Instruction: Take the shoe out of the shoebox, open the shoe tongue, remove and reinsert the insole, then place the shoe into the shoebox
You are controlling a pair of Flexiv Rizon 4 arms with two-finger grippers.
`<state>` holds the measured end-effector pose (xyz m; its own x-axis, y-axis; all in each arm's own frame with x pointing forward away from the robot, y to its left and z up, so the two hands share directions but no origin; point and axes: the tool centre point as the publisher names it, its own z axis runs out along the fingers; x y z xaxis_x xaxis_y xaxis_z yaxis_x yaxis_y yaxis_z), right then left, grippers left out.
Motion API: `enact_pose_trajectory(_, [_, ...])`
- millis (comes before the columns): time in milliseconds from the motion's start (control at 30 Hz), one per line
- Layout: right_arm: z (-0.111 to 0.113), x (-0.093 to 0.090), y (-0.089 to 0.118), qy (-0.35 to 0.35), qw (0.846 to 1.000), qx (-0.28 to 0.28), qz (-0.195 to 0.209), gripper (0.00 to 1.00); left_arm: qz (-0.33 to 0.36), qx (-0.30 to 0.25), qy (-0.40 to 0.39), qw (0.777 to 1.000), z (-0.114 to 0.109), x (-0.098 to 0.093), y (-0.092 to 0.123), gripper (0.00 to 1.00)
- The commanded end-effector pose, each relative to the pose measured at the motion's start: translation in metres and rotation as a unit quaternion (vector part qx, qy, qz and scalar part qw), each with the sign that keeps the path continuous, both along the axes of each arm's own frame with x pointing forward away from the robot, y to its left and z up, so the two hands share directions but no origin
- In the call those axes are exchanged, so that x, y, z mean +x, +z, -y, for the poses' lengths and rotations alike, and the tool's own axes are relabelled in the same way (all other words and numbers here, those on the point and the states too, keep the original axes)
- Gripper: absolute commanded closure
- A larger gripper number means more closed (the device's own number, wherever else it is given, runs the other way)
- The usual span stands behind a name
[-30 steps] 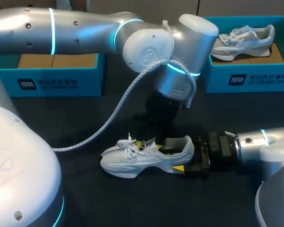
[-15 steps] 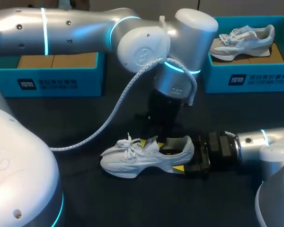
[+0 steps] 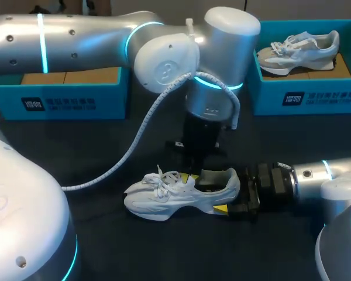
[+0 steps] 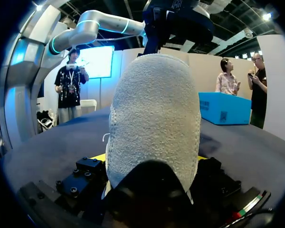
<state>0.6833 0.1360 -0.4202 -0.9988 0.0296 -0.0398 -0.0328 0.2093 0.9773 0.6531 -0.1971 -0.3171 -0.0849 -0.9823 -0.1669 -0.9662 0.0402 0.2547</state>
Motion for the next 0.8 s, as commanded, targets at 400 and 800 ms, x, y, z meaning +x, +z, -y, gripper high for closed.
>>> enact_pose_trajectory(400, [-0.003,-0.001,-0.003,-0.001,1.0,-0.001,0.0,1.0,0.075,-0.158,0.069,0.982,-0.062,-0.009,0.025,1.0])
enact_pose_trajectory(800, [-0.003,-0.001,-0.003,-0.001,1.0,-0.001,0.0,1.0,0.071,-0.195,0.079,0.975,-0.09,-0.01,0.013,1.0])
